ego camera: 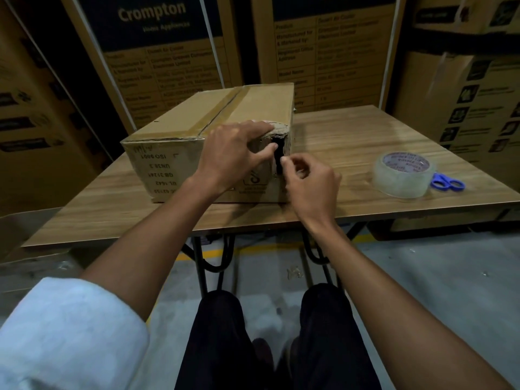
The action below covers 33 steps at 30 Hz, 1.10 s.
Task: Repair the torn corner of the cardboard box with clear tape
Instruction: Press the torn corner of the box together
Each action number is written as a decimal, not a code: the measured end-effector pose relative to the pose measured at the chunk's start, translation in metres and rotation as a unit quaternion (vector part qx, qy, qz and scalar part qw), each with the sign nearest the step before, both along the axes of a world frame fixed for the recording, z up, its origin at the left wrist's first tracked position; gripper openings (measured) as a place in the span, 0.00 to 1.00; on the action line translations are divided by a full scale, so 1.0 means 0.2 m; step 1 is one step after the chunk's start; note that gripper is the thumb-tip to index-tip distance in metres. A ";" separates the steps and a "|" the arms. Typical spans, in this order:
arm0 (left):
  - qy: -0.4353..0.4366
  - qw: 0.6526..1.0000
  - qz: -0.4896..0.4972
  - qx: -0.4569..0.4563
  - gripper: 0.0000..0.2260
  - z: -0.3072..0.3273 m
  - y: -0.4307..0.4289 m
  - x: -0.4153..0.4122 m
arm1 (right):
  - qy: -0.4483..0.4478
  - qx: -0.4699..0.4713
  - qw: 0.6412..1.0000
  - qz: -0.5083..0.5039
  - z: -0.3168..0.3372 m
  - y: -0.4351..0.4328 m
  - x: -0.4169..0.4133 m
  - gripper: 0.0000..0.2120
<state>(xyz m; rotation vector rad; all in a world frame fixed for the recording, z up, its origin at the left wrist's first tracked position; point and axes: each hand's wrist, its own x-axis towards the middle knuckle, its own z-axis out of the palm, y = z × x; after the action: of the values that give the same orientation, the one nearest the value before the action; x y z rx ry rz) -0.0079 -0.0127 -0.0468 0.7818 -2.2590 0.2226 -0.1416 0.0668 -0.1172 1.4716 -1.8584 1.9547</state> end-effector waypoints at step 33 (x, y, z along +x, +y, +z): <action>-0.093 0.995 0.015 -0.024 0.35 -0.04 0.02 0.05 | 0.390 0.221 0.893 0.041 -0.12 0.15 -0.08 0.31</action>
<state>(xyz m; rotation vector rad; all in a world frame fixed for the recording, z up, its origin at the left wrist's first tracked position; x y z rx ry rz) 0.0024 -0.0087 -0.0542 0.7996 -2.4063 0.3764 -0.1570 0.0971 -0.1403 2.0501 -1.8752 0.7208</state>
